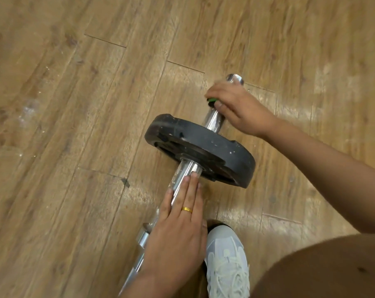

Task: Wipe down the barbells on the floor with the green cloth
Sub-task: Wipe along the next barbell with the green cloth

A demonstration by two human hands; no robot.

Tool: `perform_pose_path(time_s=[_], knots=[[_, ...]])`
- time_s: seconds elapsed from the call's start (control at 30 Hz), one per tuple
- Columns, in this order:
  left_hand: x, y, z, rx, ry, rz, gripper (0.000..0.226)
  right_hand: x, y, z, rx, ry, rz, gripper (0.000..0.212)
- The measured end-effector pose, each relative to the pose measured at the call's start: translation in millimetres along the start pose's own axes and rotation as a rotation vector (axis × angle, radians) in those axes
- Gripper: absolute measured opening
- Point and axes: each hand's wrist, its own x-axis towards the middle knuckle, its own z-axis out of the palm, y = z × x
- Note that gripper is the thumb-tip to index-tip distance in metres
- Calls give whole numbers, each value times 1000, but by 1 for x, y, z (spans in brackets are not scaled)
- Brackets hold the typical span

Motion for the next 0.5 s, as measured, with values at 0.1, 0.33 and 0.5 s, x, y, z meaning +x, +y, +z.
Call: perform_pose_path(time_s=[0.1,0.33,0.5], knots=[[-1,-4,-5,-140,19,-19,68,-8,4,2,8,90,130,32],[-1,-13,3,34,-11,76,65,-21,19,-8,-57,-70,-32,33],[-1,-7,12,39,18,85,63,-4,36,-24,-101,-48,159,29]])
